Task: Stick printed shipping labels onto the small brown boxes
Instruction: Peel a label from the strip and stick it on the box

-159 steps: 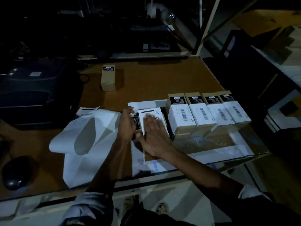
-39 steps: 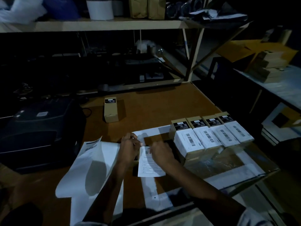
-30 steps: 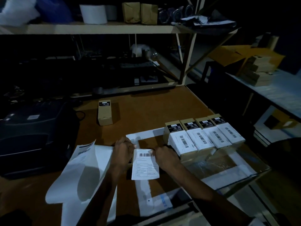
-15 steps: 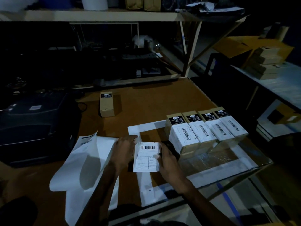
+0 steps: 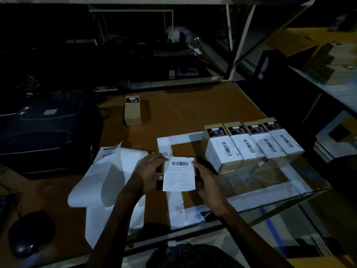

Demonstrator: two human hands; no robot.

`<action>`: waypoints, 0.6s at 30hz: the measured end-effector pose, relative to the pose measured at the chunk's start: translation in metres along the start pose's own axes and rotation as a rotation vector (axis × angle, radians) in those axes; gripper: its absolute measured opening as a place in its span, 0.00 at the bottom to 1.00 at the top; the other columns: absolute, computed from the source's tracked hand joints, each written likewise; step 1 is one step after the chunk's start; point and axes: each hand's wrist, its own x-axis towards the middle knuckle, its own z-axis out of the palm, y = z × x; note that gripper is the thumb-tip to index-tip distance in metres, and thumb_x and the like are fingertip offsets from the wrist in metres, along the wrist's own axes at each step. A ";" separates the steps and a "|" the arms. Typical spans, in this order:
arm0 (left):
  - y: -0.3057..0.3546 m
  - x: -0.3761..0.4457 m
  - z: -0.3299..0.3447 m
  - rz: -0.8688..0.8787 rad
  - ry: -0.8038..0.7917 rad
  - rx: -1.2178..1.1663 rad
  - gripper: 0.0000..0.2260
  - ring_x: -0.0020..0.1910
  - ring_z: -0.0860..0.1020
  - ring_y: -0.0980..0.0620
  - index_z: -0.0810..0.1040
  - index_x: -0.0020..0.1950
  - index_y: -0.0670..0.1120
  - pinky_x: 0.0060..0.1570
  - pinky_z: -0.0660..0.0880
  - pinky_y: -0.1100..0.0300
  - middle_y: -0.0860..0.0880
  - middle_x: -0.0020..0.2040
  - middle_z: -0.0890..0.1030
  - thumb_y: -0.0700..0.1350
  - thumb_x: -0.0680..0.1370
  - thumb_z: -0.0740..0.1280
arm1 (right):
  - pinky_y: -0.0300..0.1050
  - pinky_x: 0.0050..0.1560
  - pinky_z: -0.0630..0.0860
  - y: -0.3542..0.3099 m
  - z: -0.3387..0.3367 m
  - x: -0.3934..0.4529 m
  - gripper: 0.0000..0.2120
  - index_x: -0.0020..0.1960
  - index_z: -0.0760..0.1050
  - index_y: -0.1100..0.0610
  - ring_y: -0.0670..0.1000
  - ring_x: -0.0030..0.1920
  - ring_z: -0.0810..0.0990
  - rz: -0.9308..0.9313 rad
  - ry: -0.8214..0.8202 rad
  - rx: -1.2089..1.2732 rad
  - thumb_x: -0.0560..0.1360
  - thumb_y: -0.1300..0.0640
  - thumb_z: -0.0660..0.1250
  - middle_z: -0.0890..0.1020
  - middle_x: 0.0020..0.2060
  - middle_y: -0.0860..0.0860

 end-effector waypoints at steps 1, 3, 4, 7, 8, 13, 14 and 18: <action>0.002 0.001 0.000 -0.007 -0.025 0.012 0.29 0.77 0.60 0.48 0.69 0.74 0.51 0.76 0.58 0.51 0.50 0.77 0.66 0.37 0.76 0.71 | 0.39 0.71 0.69 -0.002 0.000 0.001 0.45 0.75 0.65 0.46 0.43 0.70 0.70 -0.008 0.024 0.002 0.68 0.81 0.65 0.72 0.70 0.45; 0.005 0.003 -0.003 -0.038 -0.115 -0.030 0.26 0.72 0.66 0.47 0.71 0.73 0.51 0.71 0.68 0.49 0.48 0.75 0.69 0.37 0.76 0.71 | 0.35 0.70 0.68 -0.006 -0.004 0.003 0.41 0.74 0.69 0.48 0.41 0.69 0.69 -0.004 0.059 -0.026 0.68 0.80 0.65 0.72 0.67 0.42; 0.008 0.005 -0.006 -0.051 -0.141 -0.100 0.23 0.68 0.71 0.46 0.72 0.71 0.50 0.65 0.74 0.51 0.47 0.73 0.71 0.38 0.77 0.71 | 0.30 0.69 0.65 -0.010 -0.006 0.004 0.38 0.72 0.71 0.50 0.40 0.68 0.68 -0.005 0.075 -0.052 0.69 0.79 0.66 0.71 0.66 0.42; 0.008 0.013 -0.008 -0.053 -0.228 -0.082 0.22 0.59 0.73 0.50 0.71 0.73 0.52 0.51 0.74 0.61 0.51 0.66 0.73 0.35 0.81 0.65 | 0.39 0.67 0.71 -0.015 -0.013 0.011 0.26 0.70 0.75 0.49 0.46 0.66 0.71 -0.045 0.119 -0.099 0.76 0.68 0.70 0.76 0.65 0.47; 0.006 0.014 -0.009 -0.079 -0.220 -0.093 0.23 0.59 0.72 0.52 0.70 0.73 0.52 0.50 0.74 0.62 0.51 0.67 0.72 0.34 0.81 0.63 | 0.43 0.64 0.75 -0.017 -0.013 0.013 0.23 0.69 0.76 0.48 0.48 0.65 0.74 -0.050 0.119 -0.099 0.77 0.63 0.70 0.77 0.64 0.49; 0.006 0.023 -0.025 -0.123 -0.143 0.004 0.19 0.67 0.73 0.46 0.71 0.71 0.57 0.61 0.74 0.53 0.50 0.70 0.75 0.41 0.83 0.62 | 0.38 0.51 0.70 -0.025 -0.018 0.033 0.12 0.62 0.78 0.55 0.54 0.60 0.78 -0.022 0.098 -0.231 0.79 0.57 0.69 0.81 0.57 0.55; 0.007 0.025 -0.027 -0.141 -0.112 0.000 0.18 0.66 0.73 0.46 0.72 0.71 0.58 0.59 0.74 0.54 0.50 0.69 0.75 0.42 0.83 0.62 | 0.39 0.51 0.69 -0.027 -0.019 0.038 0.10 0.60 0.78 0.56 0.54 0.59 0.78 -0.015 0.097 -0.250 0.79 0.56 0.69 0.81 0.56 0.55; 0.016 0.031 -0.030 -0.063 -0.055 -0.201 0.20 0.63 0.74 0.49 0.75 0.68 0.52 0.54 0.73 0.58 0.51 0.62 0.78 0.33 0.80 0.64 | 0.42 0.52 0.70 -0.030 -0.018 0.054 0.11 0.61 0.77 0.55 0.56 0.60 0.78 0.007 0.092 -0.264 0.79 0.60 0.69 0.81 0.58 0.54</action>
